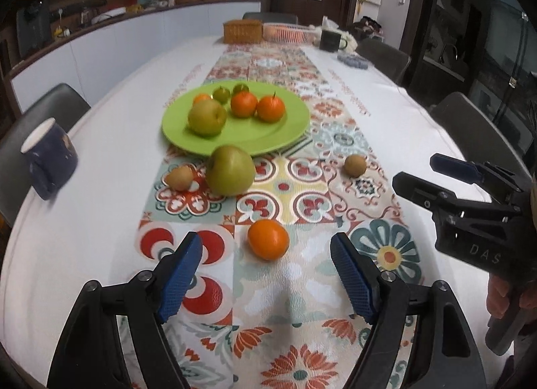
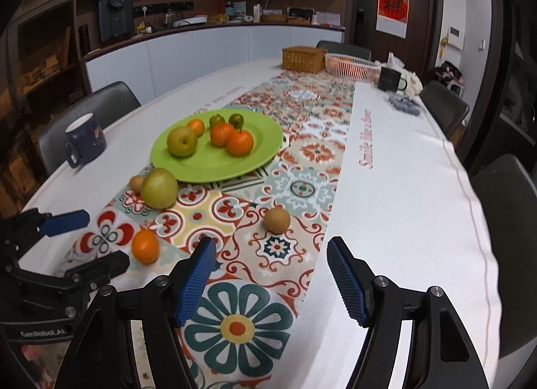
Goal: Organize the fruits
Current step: 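Withdraw both grippers from the plate toward the remaining loose fruit, then grasp an orange with the left gripper while the right gripper grasps a small brown fruit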
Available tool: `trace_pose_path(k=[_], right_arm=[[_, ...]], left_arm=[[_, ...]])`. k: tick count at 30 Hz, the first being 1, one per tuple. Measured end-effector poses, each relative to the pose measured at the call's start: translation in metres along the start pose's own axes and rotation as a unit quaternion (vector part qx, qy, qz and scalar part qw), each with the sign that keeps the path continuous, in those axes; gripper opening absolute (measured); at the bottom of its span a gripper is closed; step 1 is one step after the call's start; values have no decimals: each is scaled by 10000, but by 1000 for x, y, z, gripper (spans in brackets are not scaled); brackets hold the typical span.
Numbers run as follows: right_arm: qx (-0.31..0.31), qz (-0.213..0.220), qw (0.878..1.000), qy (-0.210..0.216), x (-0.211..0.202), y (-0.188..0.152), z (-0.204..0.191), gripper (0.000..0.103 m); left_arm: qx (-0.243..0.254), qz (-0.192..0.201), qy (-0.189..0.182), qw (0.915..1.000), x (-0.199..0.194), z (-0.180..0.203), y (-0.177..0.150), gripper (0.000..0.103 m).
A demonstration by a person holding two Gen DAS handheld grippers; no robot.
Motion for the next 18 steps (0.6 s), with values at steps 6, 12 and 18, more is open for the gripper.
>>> trace_pose_path(k=[6, 12, 18], right_arm=[[152, -188, 9997, 107, 30, 0, 5, 65], [292, -337, 9988, 195, 53, 2, 9, 60], [345, -430, 9983, 166, 68, 4, 13, 57]], left_arm=[[30, -196, 8, 9998, 24, -1, -6, 65], [-26, -311, -69, 9995, 38, -4, -4, 50], [-13, -378, -202, 9991, 45, -5, -2, 34]])
Point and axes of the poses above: each gripper's, at about its wrist camera, not at the fingertips, and x roughly the way its jaws point, z to its right, y to its top, the point moved 1 cm from there along x, roughly the way its jaws point, and after that the axes turned 11 degrees about -x, right-handed, at the moved point
